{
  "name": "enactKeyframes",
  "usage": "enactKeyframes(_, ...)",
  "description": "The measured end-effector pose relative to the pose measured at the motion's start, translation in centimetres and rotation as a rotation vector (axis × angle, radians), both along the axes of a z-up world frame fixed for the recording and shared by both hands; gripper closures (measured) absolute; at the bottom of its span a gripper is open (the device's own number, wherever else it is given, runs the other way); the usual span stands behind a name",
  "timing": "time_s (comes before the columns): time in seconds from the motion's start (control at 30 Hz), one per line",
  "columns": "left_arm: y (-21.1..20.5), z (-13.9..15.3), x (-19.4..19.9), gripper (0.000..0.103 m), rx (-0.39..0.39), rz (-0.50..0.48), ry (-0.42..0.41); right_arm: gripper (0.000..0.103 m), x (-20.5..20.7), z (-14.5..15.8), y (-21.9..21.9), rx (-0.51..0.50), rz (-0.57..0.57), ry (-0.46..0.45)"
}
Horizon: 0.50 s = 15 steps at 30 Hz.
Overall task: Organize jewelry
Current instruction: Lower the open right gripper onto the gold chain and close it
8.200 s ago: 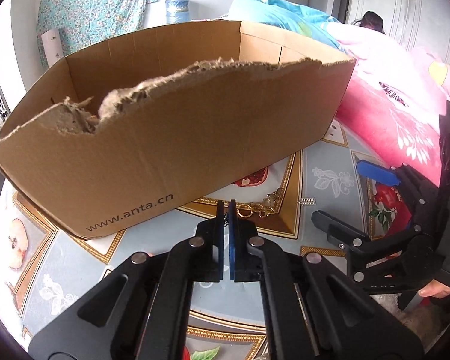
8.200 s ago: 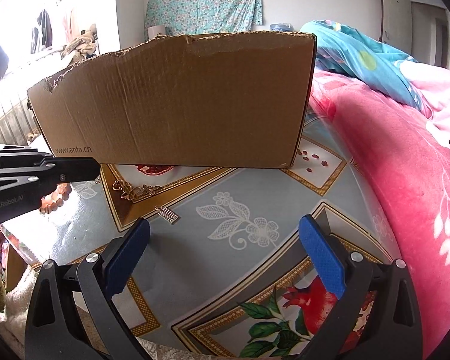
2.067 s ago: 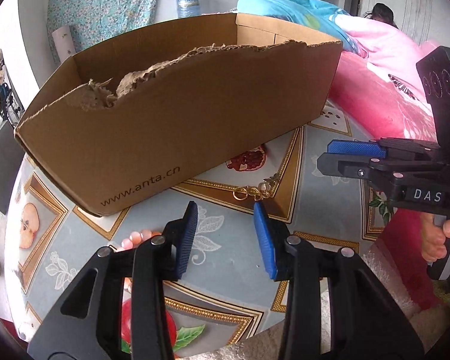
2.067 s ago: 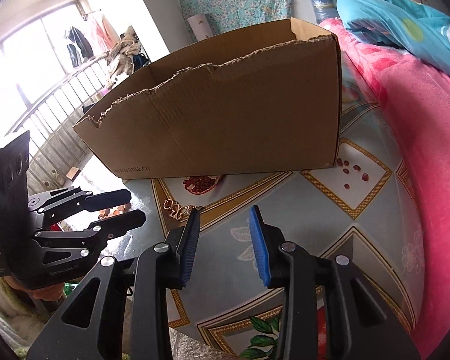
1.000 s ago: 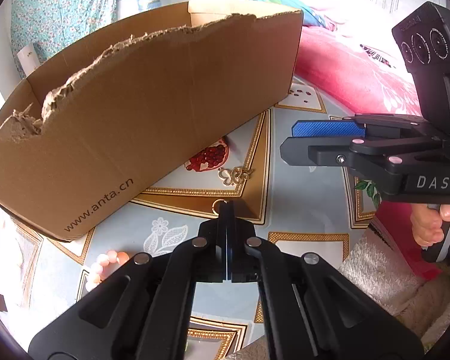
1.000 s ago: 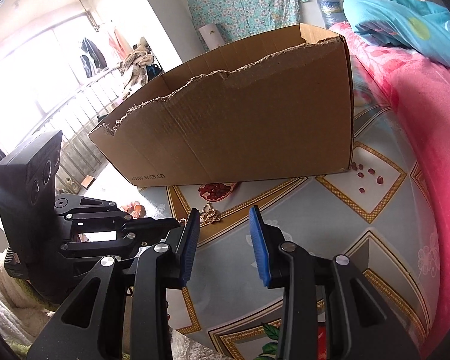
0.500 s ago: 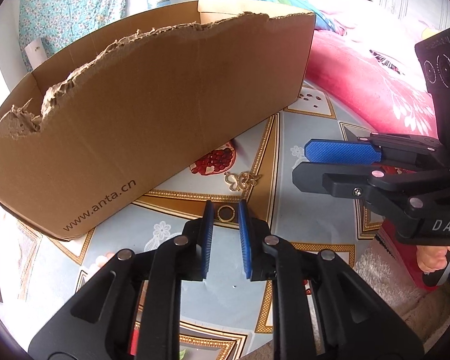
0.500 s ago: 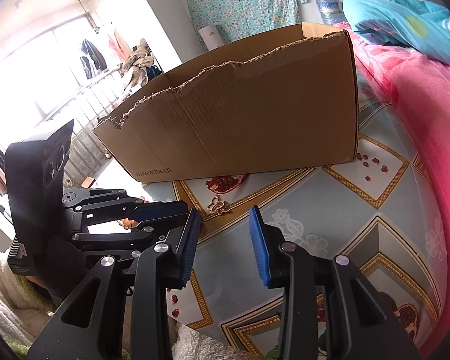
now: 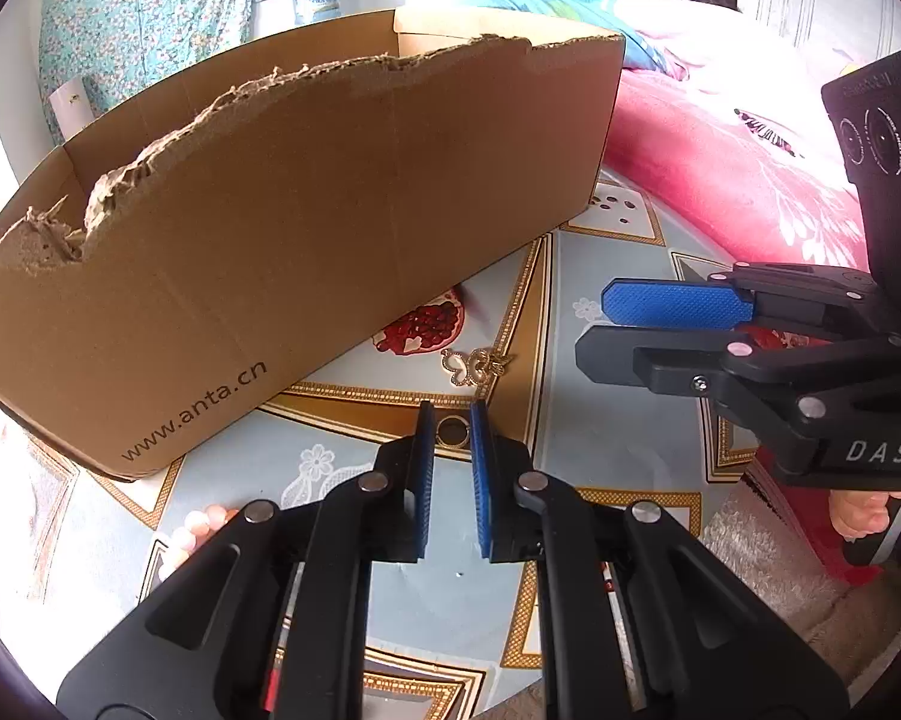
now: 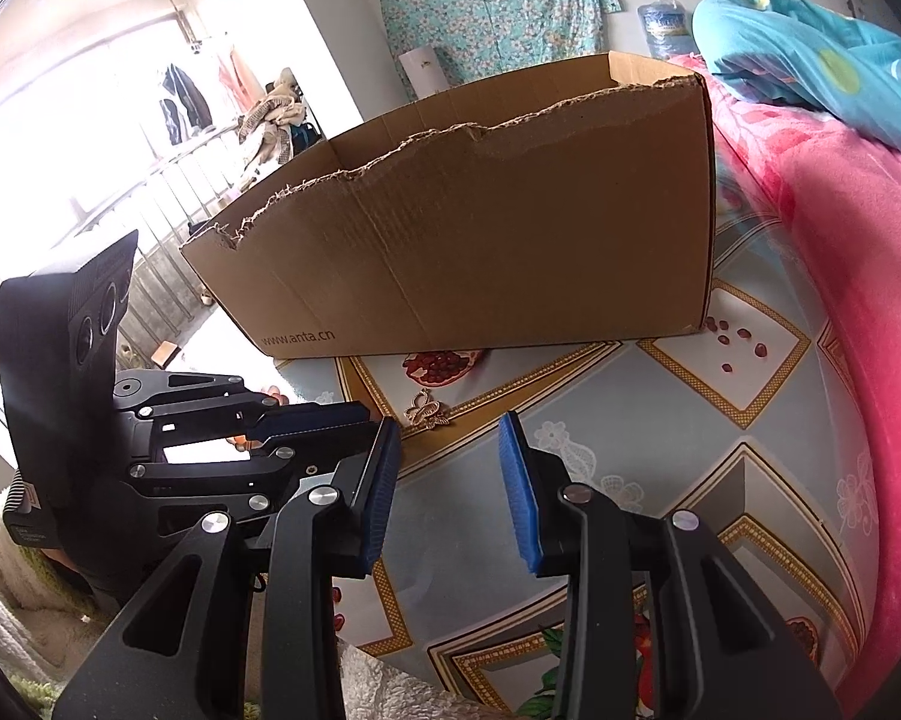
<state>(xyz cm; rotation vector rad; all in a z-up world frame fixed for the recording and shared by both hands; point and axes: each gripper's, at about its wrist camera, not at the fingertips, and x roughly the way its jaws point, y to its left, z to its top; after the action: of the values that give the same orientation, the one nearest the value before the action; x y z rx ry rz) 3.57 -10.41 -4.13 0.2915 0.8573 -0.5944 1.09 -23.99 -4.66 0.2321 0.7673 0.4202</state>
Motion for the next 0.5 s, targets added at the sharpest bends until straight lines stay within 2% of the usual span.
enactKeyframes(0.17, 1.0, 0.5, -0.1, 0.092, -0.035, 0.015, 0.0, 0.07, 1.0, 0.2, 1.5, -0.087, 0.067, -0.01)
enactKeyframes(0.33, 1.7, 0.9, -0.1, 0.092, -0.053, 0.025, -0.005, 0.082, 2.3, -0.3, 2.9, -0.173, 0.14, 0.003)
enactKeyframes(0.5, 2.2, 0.9, 0.2, 0.092, -0.072, 0.037, 0.001, 0.087, 3.1, -0.5, 3.9, -0.233, 0.195, 0.021)
